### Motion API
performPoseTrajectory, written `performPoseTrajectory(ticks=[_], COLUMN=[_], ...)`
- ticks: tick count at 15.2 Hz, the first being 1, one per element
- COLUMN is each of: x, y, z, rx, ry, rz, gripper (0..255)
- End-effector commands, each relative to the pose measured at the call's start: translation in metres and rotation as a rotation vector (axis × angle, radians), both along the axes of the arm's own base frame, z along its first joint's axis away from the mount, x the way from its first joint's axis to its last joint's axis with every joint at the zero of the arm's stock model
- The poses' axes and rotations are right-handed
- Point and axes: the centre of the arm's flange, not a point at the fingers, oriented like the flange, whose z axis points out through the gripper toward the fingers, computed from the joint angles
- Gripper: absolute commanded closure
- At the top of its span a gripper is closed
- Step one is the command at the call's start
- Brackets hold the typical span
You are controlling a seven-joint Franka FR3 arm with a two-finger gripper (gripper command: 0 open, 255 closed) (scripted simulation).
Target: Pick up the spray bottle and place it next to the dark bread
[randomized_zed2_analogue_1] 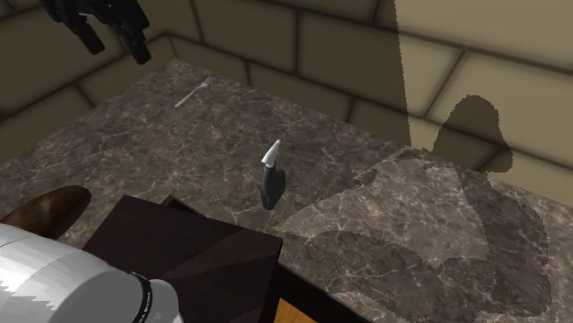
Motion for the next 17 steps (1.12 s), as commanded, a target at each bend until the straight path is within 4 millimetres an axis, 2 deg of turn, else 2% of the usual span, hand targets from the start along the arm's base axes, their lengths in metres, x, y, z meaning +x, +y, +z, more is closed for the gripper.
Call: performPoseTrajectory(ticks=[1, 17], x=[0.0, 0.049], y=[0.0, -0.131], z=[0.0, -0.161], rx=[0.0, 0.028], ry=[0.0, -0.012], rz=[0.0, -0.037], gripper=[0, 0])
